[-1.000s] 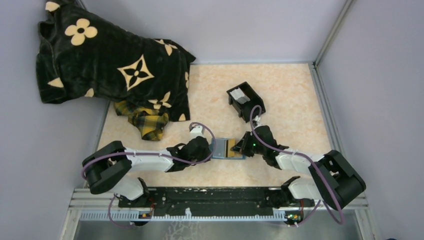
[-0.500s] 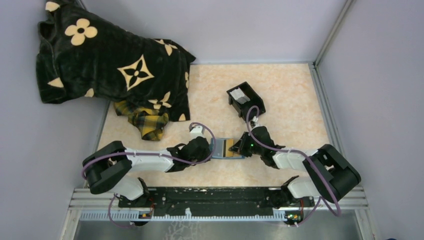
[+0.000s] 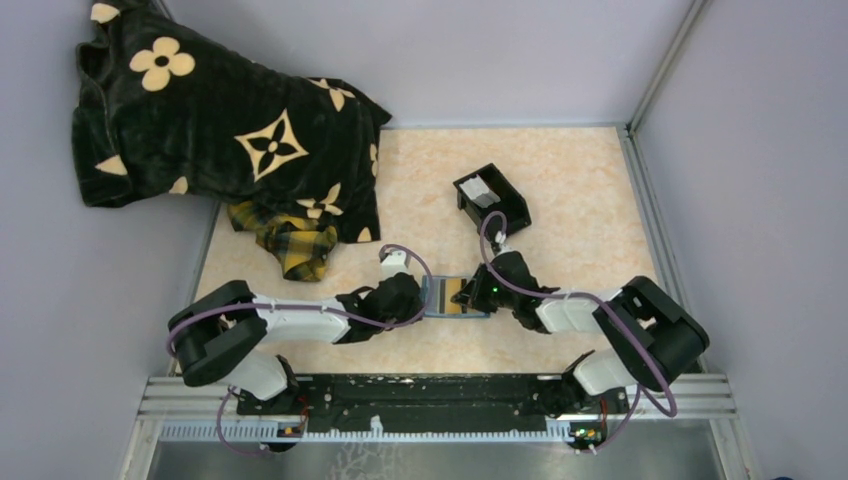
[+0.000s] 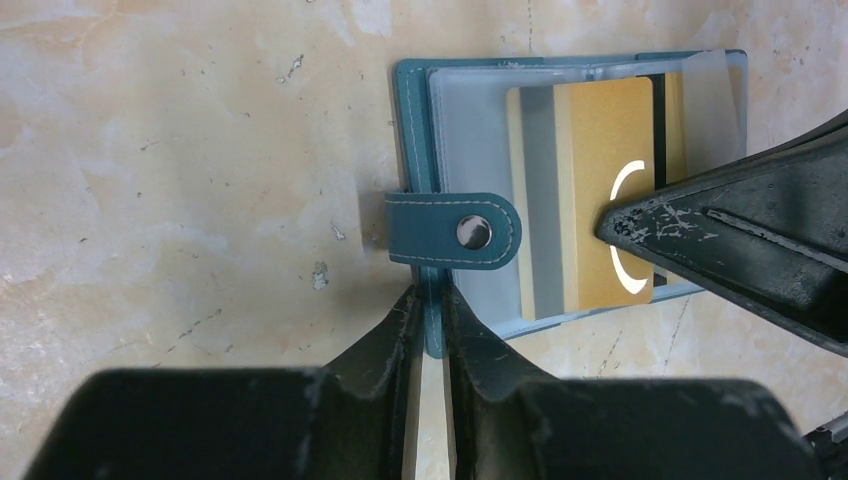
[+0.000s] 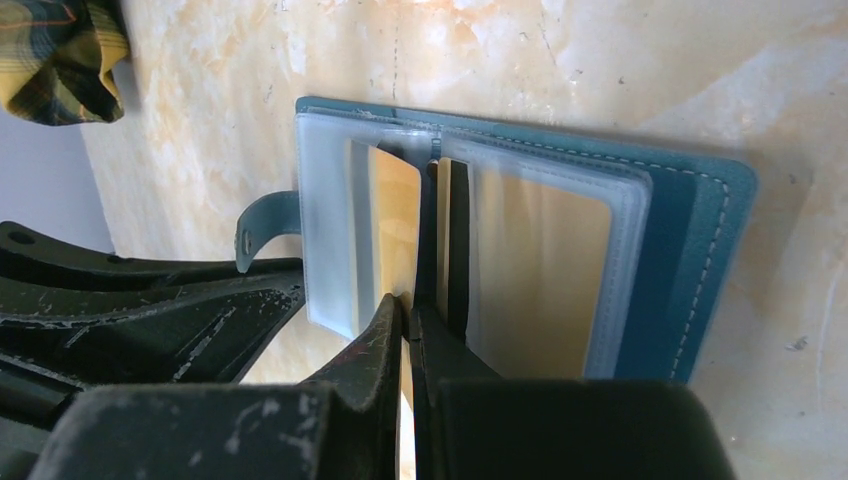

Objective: Put the credit cards into the card holder
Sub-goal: Insert the credit card into the card holder.

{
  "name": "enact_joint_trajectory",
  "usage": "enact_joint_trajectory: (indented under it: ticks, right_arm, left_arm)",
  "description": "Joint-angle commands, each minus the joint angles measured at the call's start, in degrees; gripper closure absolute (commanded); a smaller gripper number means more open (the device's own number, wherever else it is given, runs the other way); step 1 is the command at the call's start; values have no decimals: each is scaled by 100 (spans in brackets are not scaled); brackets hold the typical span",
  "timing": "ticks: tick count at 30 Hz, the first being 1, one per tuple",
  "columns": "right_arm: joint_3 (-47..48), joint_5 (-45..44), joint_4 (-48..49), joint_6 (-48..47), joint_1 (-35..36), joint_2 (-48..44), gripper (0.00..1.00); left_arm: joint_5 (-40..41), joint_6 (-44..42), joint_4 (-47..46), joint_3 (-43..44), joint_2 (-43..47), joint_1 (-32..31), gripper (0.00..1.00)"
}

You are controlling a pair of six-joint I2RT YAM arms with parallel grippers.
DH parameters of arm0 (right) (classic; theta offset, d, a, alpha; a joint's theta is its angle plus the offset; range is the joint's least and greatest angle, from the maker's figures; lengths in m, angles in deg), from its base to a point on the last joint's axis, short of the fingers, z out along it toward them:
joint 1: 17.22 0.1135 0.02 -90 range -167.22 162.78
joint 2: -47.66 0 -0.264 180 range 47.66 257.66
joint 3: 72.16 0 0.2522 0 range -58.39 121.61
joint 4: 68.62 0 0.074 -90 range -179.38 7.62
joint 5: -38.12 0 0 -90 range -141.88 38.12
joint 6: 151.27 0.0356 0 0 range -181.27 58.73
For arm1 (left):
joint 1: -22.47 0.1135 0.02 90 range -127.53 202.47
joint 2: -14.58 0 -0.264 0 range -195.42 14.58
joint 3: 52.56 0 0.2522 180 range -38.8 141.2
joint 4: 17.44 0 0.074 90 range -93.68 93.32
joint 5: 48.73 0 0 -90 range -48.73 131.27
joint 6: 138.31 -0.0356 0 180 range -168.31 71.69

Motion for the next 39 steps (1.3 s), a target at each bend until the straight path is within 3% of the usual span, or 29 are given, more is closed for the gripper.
enact_joint_trajectory:
  ticks: [1, 3, 6, 11, 16, 39]
  right_arm:
    - [189, -278, -759, -397, 229, 307, 100]
    - [318, -357, -945, -459, 307, 341, 98]
    - [578, -508, -1357, -562, 426, 360, 78]
    - [846, -852, -1979, -691, 563, 174, 56]
    - [1196, -1258, -2667, -849, 683, 17, 48]
    - [2370, -2720, -4352, -1217, 1370, 269, 38]
  left_arm:
    - [-42, -45, 317, 28, -295, -31, 81]
    - [-45, -49, 312, 37, -309, -31, 81]
    - [-31, -59, 328, 42, -310, -26, 81]
    - [3, -67, 375, 25, -247, -31, 81]
    - [57, -24, 429, 7, -168, -26, 81]
    - [-155, 169, -53, -143, -172, -31, 83]
